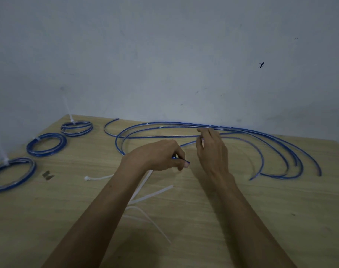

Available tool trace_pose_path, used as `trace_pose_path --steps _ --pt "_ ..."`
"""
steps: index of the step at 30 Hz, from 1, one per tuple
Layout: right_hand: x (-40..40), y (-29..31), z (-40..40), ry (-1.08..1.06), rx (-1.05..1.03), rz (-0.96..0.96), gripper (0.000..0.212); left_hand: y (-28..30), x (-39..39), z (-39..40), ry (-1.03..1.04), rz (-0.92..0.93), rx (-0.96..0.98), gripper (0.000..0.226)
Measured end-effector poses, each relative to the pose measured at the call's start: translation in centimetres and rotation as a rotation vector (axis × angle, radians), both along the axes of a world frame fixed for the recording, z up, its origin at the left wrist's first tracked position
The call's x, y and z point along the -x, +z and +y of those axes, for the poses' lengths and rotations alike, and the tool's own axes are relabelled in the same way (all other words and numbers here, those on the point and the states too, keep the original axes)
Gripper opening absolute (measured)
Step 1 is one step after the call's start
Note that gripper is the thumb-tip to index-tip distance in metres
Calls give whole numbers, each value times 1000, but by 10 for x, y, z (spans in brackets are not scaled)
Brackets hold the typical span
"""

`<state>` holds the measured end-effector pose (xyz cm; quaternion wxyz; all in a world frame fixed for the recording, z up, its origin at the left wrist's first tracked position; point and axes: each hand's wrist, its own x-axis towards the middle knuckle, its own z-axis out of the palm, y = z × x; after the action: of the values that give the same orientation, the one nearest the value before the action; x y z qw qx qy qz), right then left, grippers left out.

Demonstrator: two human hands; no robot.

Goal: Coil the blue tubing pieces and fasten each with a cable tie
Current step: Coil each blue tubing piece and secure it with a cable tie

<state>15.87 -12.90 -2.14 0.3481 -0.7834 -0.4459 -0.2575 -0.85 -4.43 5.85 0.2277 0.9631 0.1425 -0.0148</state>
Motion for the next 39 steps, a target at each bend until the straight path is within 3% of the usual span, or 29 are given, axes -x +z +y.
trace_pose_path --steps 2,5,7,14,21,25,30,35,39 --pt "-10 1 2 -70 152 -100 47 1 1 0 -6 35 13 29" --pt "-27 -3 -4 -118 522 108 65 0 3 2 -16 128 8 29" --pt "-33 -14 -11 -108 665 214 58 -2 5 4 -14 147 5 28" --pt "-30 -20 -12 -136 651 225 41 -3 4 5 -24 147 17 27" --pt "-8 -21 27 216 784 232 70 3 3 -3 -90 159 34 26" --pt "-7 -26 36 213 736 218 57 4 5 0 -77 161 19 26" --pt "-7 -18 27 159 502 129 24 -3 5 13 59 96 19 30" --pt "-6 19 14 15 356 169 22 -6 6 24 210 15 3 37" --pt "-1 57 4 125 172 418 24 -8 0 25 320 -128 97 46"
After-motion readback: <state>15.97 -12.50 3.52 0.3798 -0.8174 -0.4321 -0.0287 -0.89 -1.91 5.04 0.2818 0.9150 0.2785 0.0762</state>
